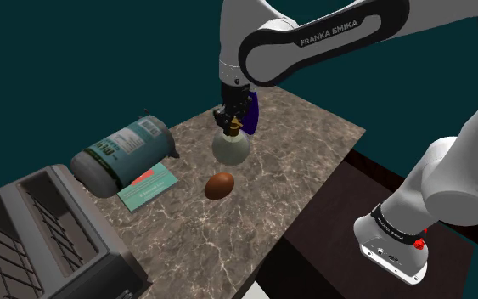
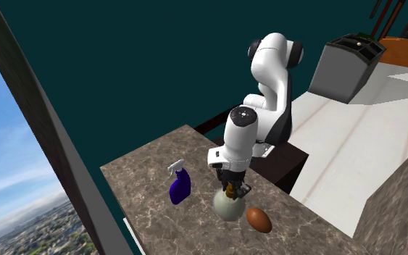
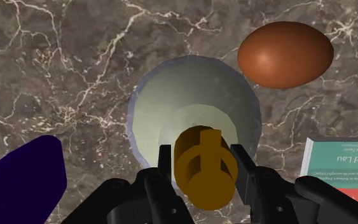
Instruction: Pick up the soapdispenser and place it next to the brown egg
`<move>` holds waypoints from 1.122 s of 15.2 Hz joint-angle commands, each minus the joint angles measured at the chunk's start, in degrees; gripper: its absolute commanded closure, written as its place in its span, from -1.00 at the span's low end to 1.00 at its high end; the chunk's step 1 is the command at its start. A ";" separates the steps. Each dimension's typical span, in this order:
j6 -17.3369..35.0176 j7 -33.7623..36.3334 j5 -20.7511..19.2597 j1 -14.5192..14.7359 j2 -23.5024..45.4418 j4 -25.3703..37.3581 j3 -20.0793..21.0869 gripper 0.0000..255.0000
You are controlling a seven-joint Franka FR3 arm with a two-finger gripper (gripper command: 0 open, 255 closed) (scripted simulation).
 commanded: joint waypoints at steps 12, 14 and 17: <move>3.32 0.24 -0.43 0.00 1.27 -2.03 -0.05 -1.00; 3.32 0.24 -0.43 0.00 1.27 -2.03 -0.05 -1.00; 3.32 0.24 -0.43 0.00 1.27 -2.03 -0.05 -1.00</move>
